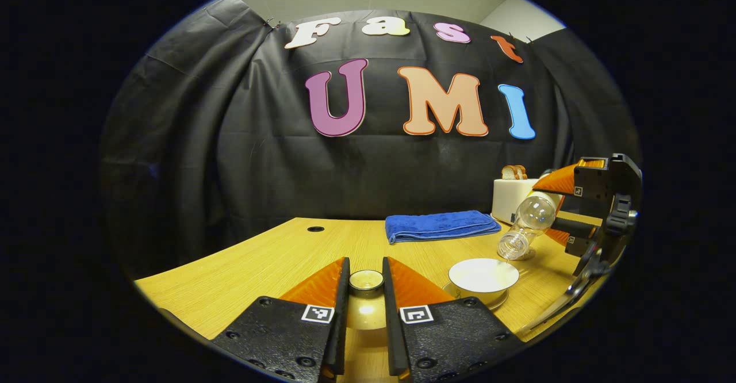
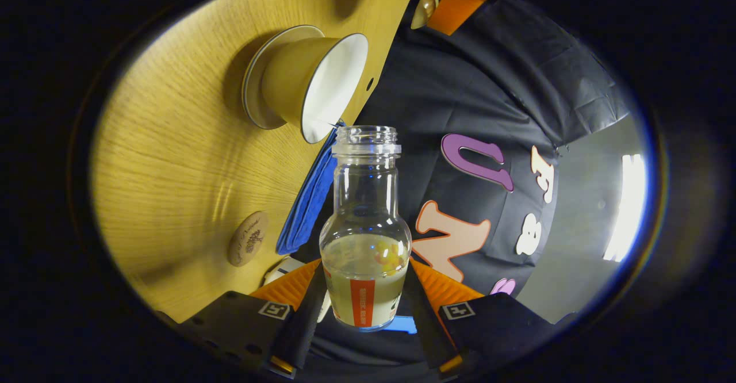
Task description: Open the teacup lid with one hand, grasp the water bottle and pour water into the teacup with the other hand; after pouring, place the water bottle on the coaster and then close the teacup lid.
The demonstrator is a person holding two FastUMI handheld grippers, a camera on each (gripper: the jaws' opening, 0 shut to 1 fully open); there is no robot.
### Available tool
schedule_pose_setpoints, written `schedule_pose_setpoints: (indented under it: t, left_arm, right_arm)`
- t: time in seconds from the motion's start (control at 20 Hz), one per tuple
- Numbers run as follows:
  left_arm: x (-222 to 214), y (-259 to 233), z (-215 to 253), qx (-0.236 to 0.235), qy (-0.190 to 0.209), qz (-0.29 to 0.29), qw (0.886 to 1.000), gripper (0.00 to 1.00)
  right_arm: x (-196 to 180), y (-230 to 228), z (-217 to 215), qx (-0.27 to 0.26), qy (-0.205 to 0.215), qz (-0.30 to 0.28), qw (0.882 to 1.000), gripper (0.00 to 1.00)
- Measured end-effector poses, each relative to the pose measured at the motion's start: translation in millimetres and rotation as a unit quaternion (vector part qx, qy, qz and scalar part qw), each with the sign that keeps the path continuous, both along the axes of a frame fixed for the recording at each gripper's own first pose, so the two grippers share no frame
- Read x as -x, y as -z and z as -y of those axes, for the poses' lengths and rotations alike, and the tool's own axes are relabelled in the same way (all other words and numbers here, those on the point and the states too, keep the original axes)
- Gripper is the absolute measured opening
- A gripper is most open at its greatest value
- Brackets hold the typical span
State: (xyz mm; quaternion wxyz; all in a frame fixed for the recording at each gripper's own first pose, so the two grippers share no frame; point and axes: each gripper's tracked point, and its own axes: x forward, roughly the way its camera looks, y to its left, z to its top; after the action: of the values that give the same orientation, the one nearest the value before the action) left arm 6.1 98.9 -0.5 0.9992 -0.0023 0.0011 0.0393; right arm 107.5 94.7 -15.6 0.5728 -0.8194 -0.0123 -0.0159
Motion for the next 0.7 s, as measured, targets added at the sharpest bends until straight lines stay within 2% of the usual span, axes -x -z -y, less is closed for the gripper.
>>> schedule_pose_setpoints:
  t: [0.15, 0.3, 0.5, 0.55, 0.6, 0.7]
  left_arm:
    - [0, 1, 0, 0.000, 0.000, 0.000, 1.000, 0.27]
    - [0, 0, 0, 0.000, 0.000, 0.000, 1.000, 0.27]
    - [-1, 1, 0, 0.000, 0.000, 0.000, 1.000, 0.28]
    - [0, 1, 0, 0.000, 0.000, 0.000, 1.000, 0.27]
    - [0, 0, 0, 0.000, 0.000, 0.000, 1.000, 0.27]
    - [-1, 1, 1, 0.000, 0.002, 0.000, 1.000, 0.27]
  right_arm:
    - [3, 8, 13, -0.097, 0.025, -0.024, 0.995, 0.82]
    - [8, 12, 16, -0.200, 0.042, -0.044, 0.978, 0.81]
    - [9, 16, 20, -0.333, 0.063, -0.069, 0.938, 0.83]
    - [9, 15, 21, -0.356, 0.066, -0.071, 0.929, 0.78]
    - [7, 12, 22, -0.375, 0.067, -0.069, 0.922, 0.82]
    - [6, 12, 28, -0.419, 0.073, -0.070, 0.903, 0.82]
